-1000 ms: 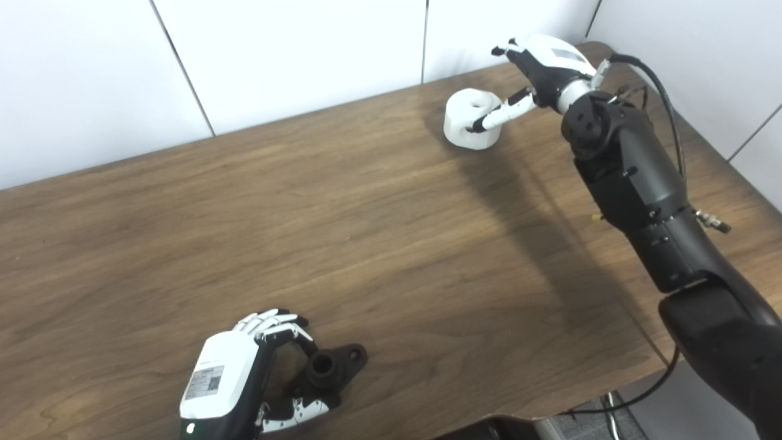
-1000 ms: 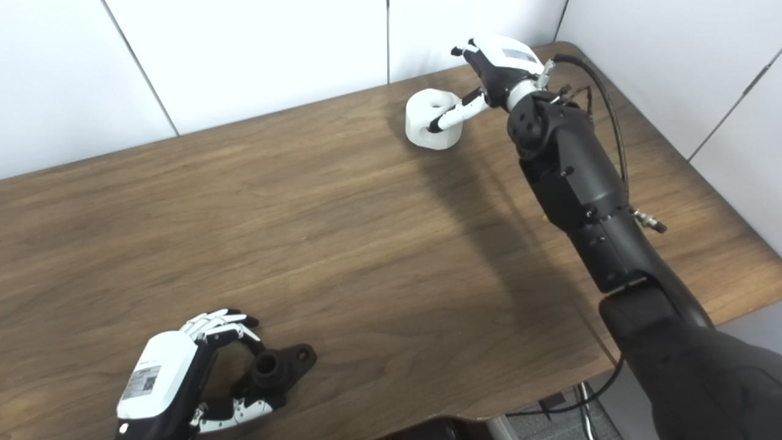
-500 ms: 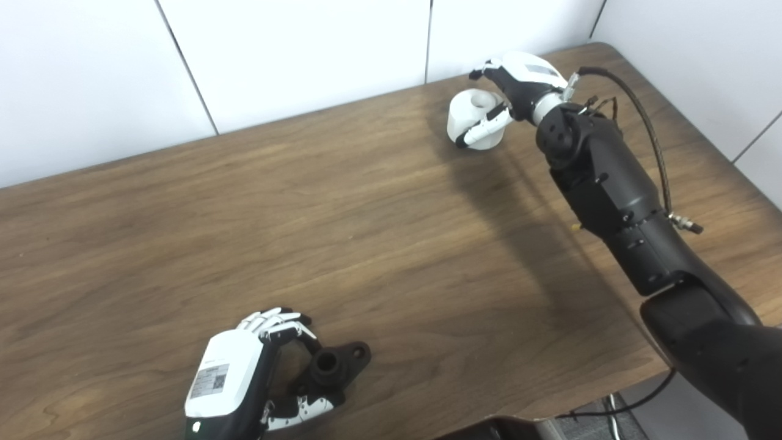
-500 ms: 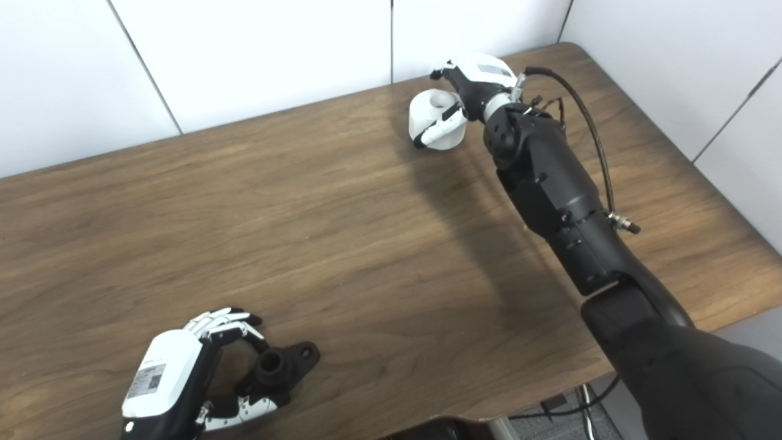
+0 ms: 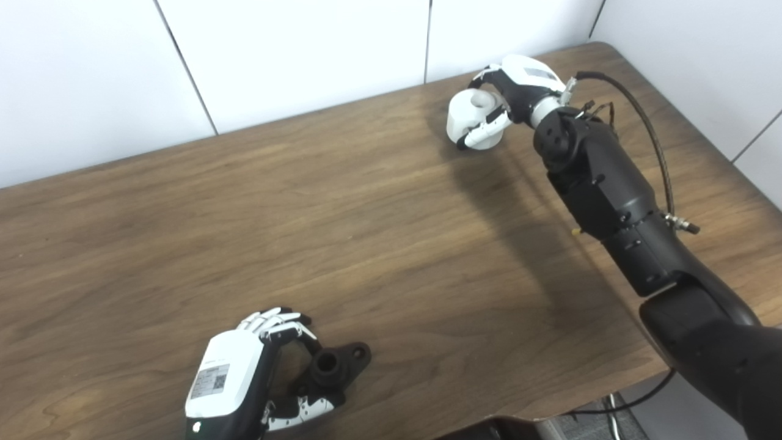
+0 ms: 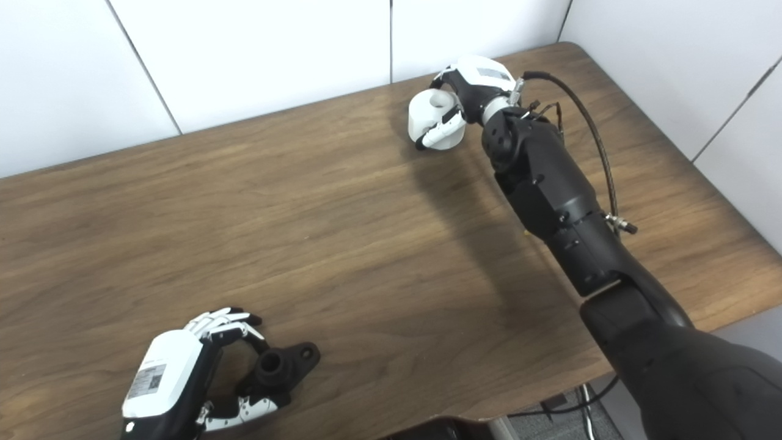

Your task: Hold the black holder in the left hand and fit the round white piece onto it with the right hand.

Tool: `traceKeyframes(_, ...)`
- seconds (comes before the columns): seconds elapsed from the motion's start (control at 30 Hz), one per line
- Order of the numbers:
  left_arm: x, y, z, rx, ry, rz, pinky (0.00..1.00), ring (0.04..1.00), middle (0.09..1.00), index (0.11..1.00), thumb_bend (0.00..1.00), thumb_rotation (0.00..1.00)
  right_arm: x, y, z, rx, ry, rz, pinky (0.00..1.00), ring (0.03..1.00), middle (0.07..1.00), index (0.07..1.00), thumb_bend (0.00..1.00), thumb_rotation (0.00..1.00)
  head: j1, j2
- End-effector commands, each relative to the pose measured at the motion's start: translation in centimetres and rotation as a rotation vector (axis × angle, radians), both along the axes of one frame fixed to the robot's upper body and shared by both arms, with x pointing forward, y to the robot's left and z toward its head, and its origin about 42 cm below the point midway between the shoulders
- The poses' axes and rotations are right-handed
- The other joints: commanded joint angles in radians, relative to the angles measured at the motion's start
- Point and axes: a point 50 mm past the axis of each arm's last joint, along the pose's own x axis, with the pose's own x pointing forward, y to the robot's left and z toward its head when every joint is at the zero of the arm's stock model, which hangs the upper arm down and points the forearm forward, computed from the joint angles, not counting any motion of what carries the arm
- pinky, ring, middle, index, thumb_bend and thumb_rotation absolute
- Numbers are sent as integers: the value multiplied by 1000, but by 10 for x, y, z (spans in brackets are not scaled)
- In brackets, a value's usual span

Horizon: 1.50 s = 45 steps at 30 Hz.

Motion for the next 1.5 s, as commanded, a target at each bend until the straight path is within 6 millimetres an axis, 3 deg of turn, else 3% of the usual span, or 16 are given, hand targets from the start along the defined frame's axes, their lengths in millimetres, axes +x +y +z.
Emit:
traceKeyframes(0.0, -5, 1, -3, 32, 24, -4, 862, 847, 762, 488, 517, 45, 3, -7, 29, -32, -100, -6, 908, 988, 935, 764, 811, 367, -1, 0)
traceKeyframes(1.47, -5, 3, 0, 21, 17, -2, 858, 845, 763, 488, 516, 45, 1, -12, 35, -63, -121, -1, 876, 969, 916, 689, 786, 345, -10, 12)
